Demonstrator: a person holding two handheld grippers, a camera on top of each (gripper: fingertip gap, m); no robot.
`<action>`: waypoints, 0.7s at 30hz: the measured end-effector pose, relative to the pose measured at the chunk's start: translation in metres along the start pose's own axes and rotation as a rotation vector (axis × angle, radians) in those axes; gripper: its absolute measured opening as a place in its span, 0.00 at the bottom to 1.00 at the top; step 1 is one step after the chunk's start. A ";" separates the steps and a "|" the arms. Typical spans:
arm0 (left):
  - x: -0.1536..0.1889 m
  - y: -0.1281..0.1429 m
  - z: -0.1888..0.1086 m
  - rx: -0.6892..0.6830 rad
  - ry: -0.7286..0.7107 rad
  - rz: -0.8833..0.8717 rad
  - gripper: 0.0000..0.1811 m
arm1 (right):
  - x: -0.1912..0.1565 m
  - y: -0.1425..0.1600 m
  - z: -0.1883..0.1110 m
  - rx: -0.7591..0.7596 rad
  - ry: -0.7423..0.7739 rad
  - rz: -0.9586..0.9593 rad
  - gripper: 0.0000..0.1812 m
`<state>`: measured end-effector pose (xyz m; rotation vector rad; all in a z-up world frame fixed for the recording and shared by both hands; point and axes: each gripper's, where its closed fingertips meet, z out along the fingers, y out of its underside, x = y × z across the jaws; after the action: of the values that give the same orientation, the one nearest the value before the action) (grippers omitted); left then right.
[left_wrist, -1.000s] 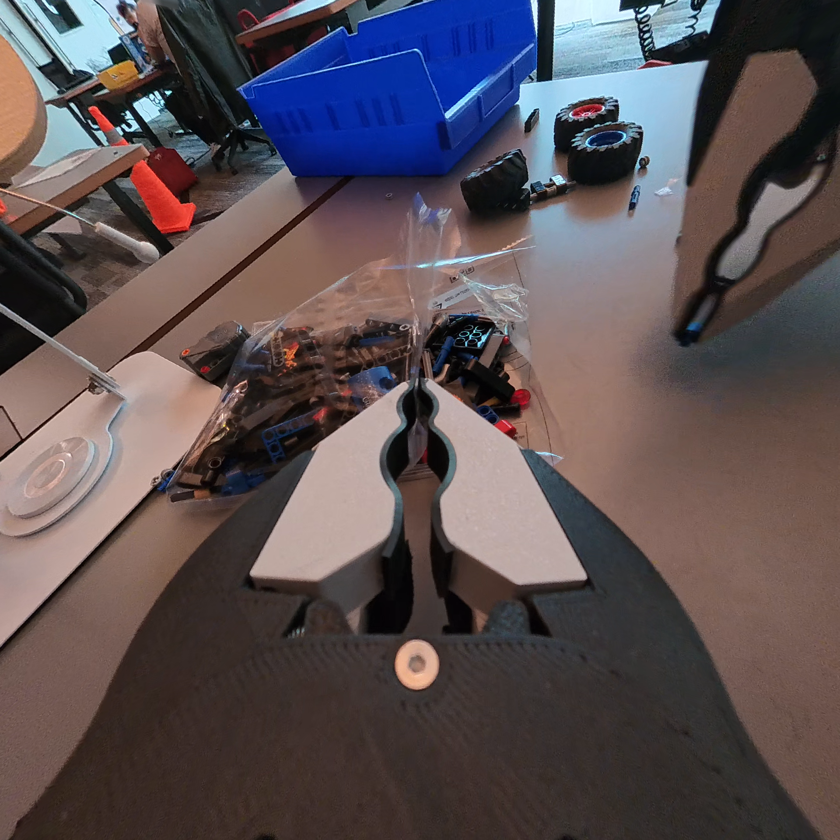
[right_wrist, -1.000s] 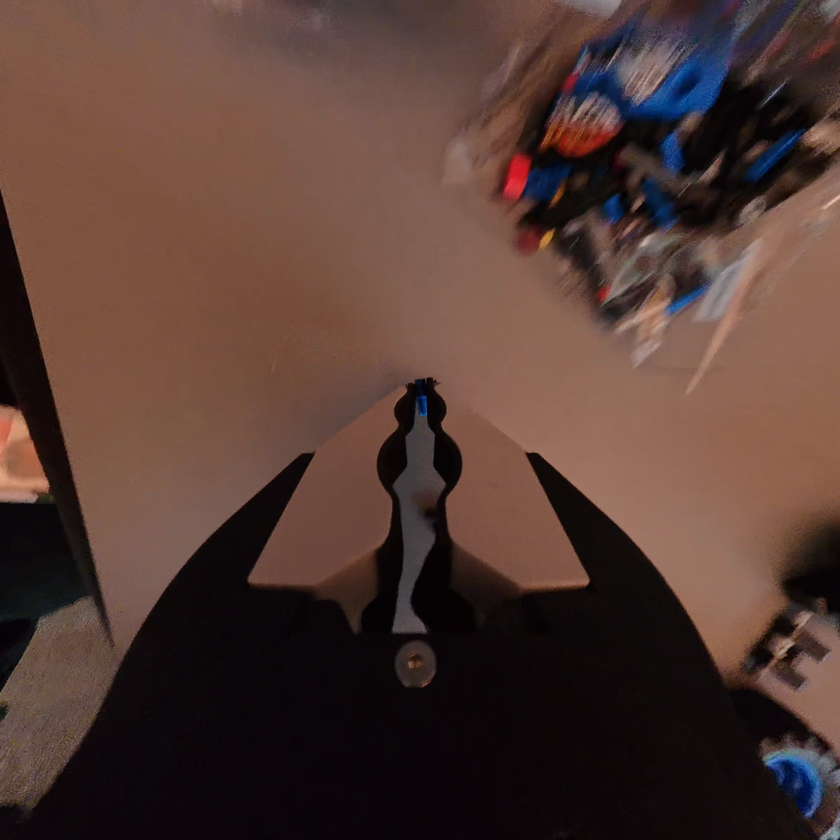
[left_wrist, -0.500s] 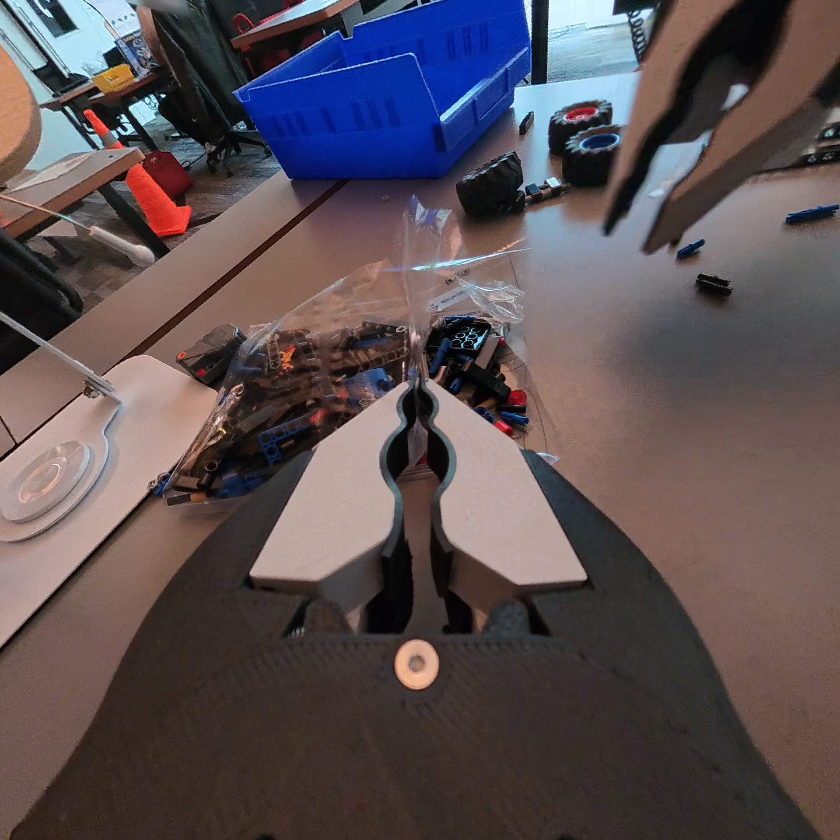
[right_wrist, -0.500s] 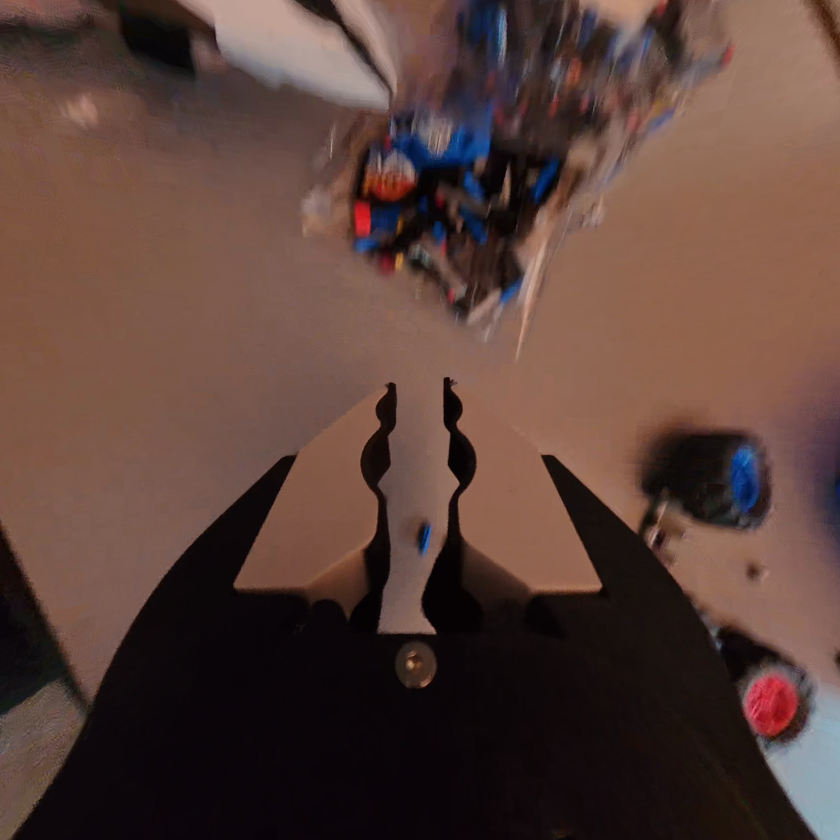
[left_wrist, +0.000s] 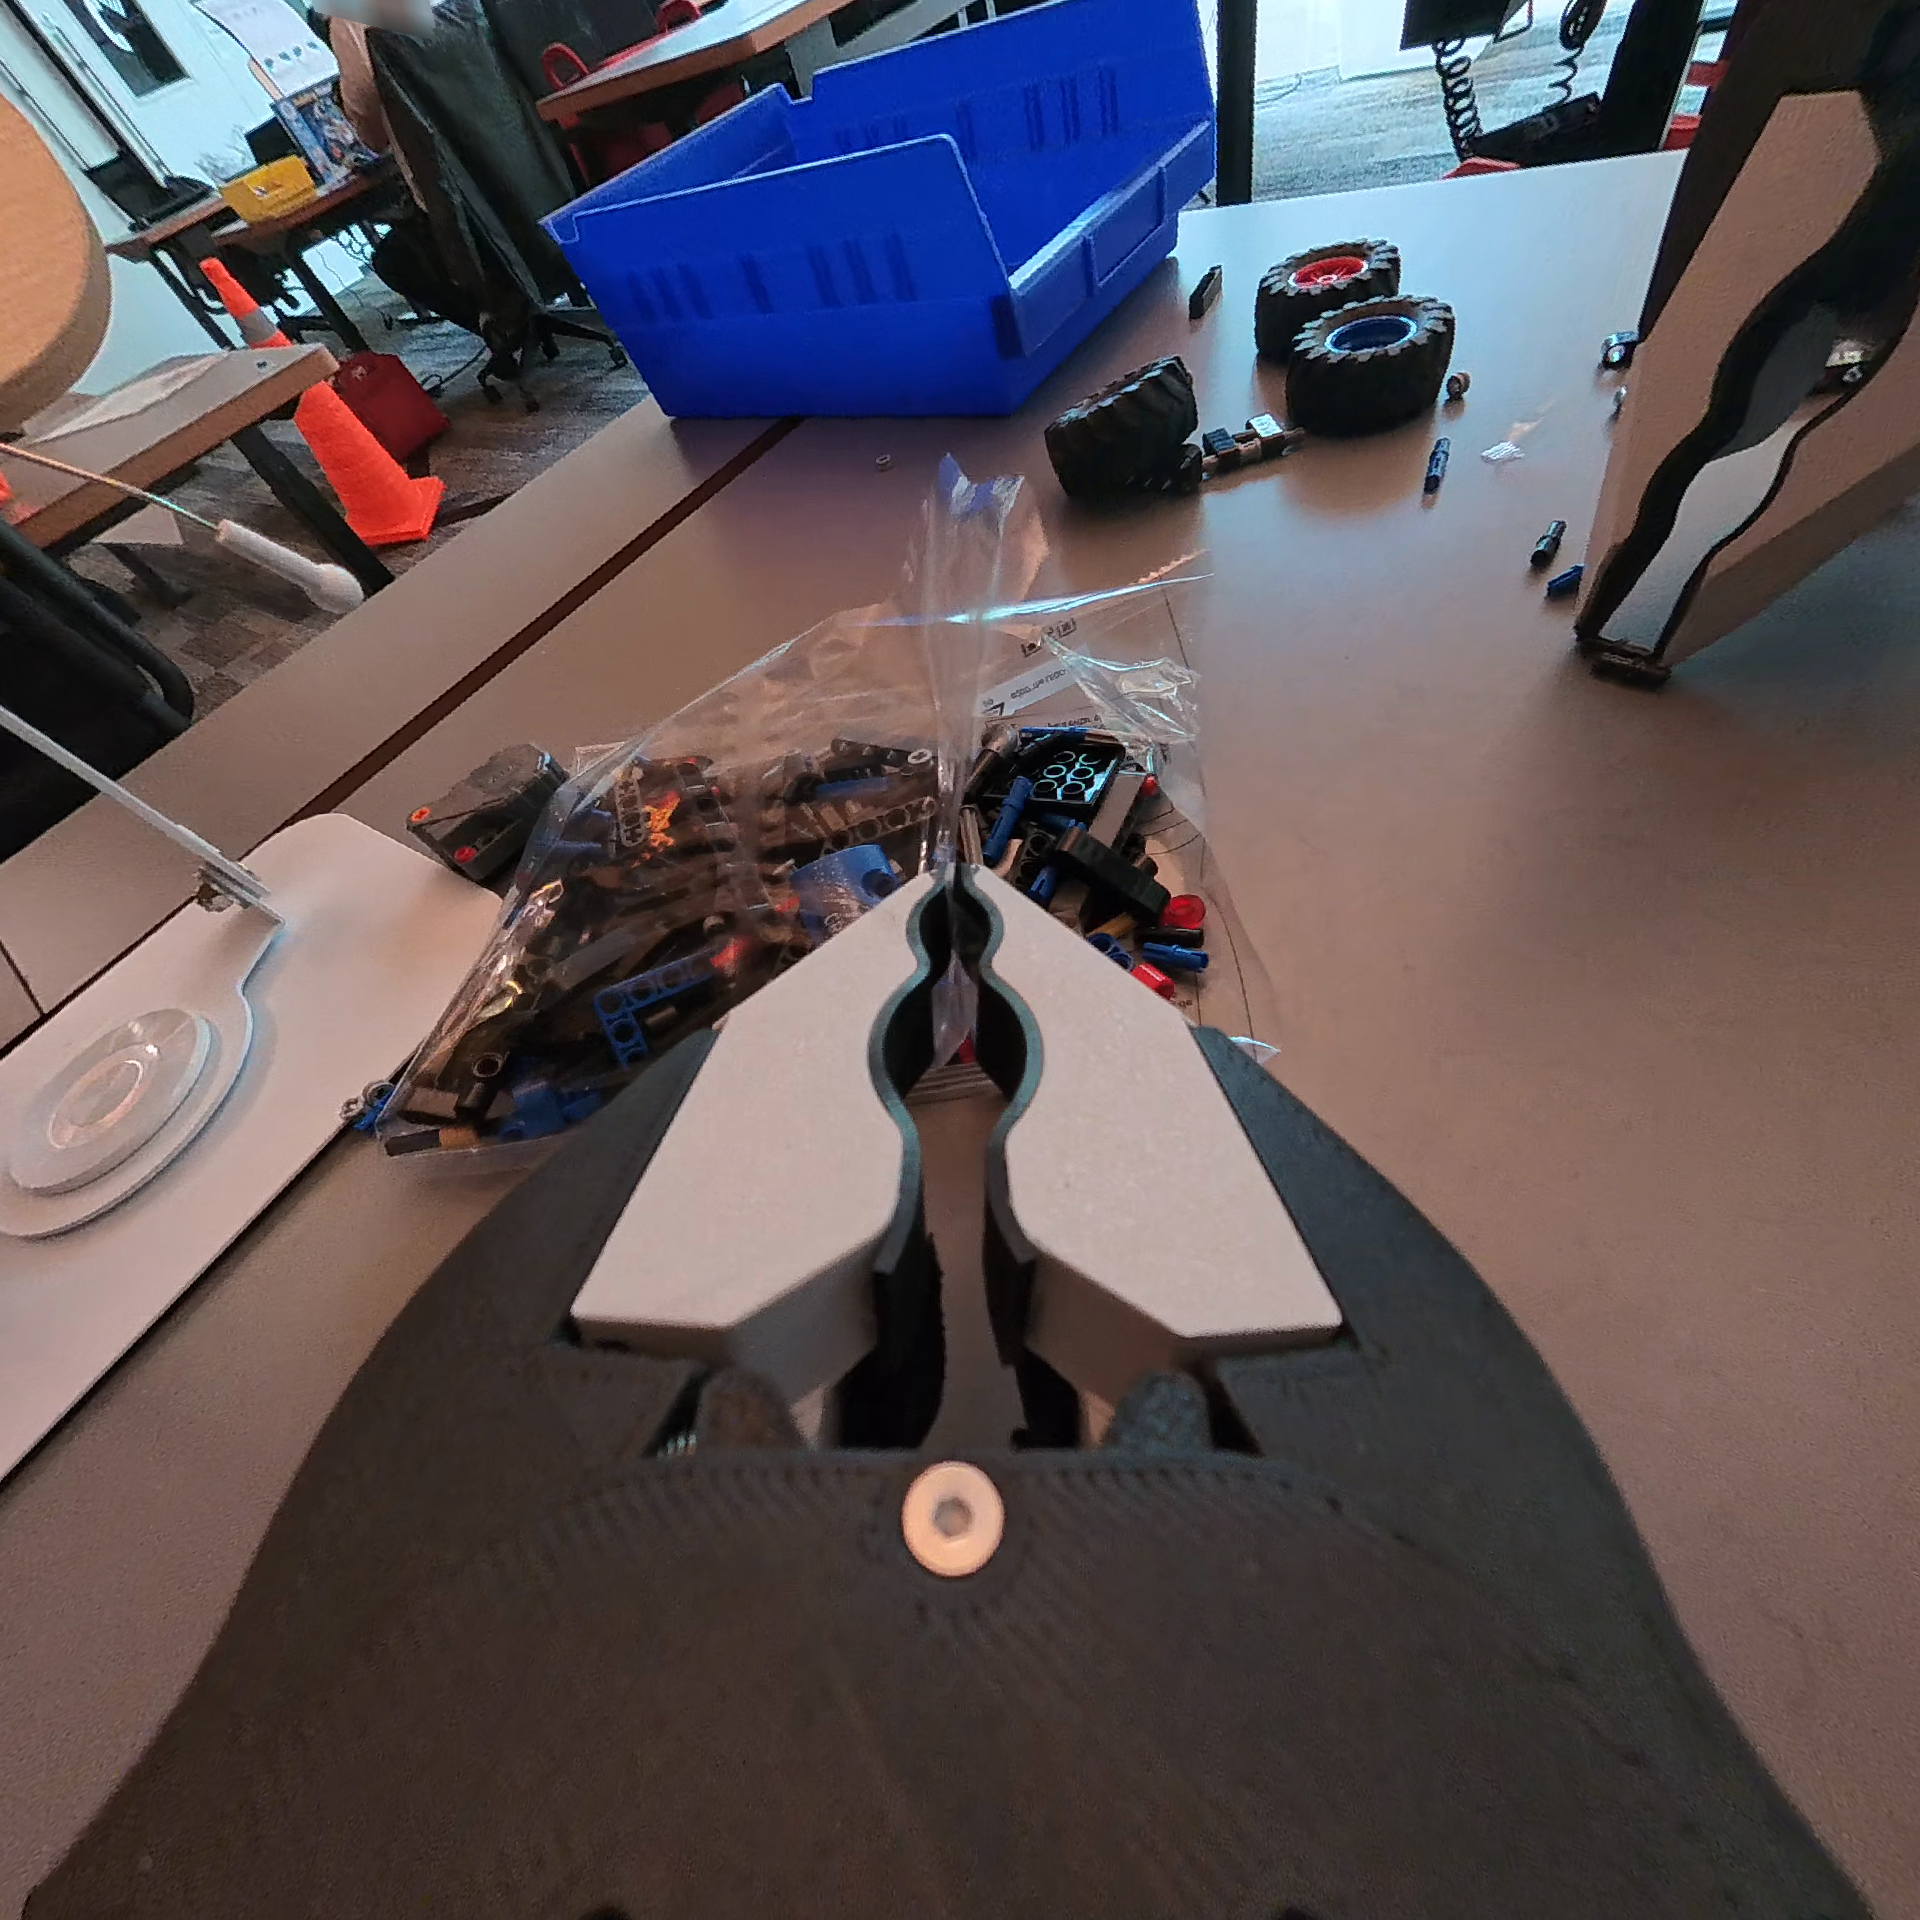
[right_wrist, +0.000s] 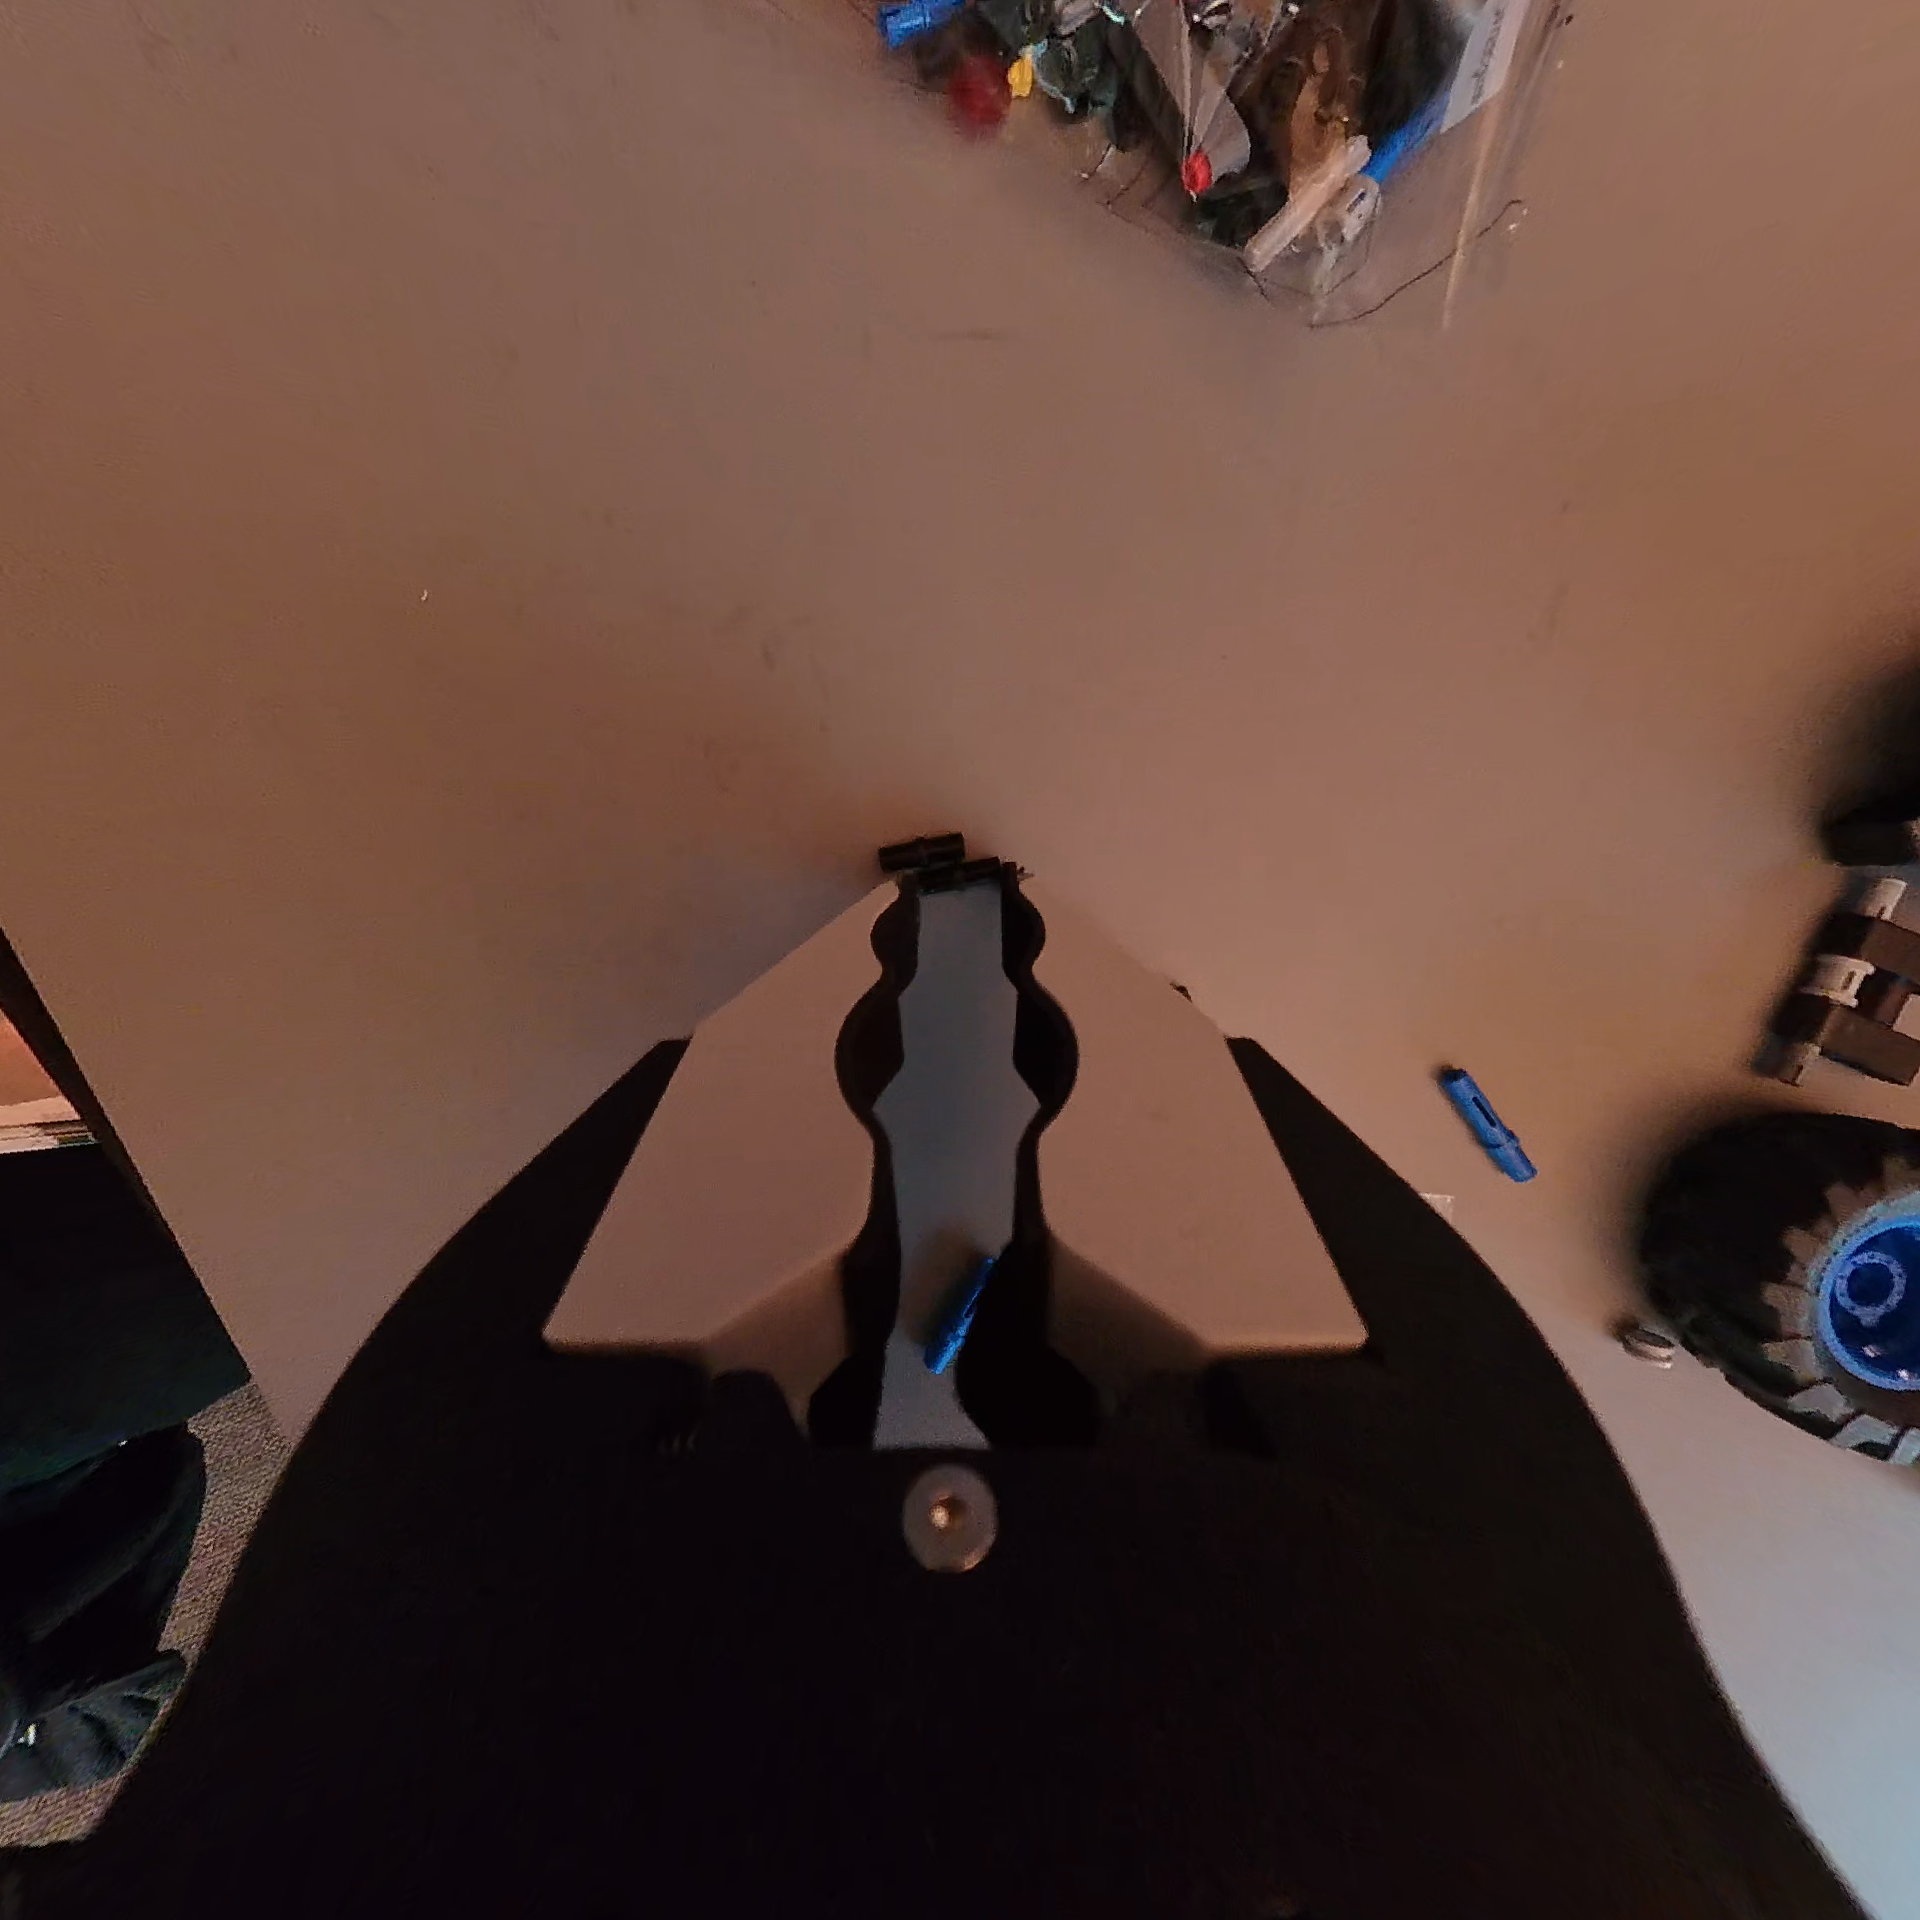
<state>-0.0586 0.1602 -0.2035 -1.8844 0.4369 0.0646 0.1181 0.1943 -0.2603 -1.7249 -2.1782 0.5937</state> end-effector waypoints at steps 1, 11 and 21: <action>0.000 0.000 0.000 -0.001 0.000 0.002 0.00 | 0.000 0.000 0.000 0.003 -0.001 -0.002 0.07; 0.000 -0.001 0.001 0.005 0.001 0.000 0.00 | -0.002 -0.097 -0.011 0.188 -0.030 -0.108 0.07; 0.000 -0.001 0.000 0.007 0.005 -0.004 0.00 | 0.027 -0.134 0.001 0.191 0.135 -0.135 0.14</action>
<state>-0.0583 0.1606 -0.2026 -1.8791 0.4362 0.0552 -0.0023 0.1941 -0.1962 -1.4637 -2.0524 0.6098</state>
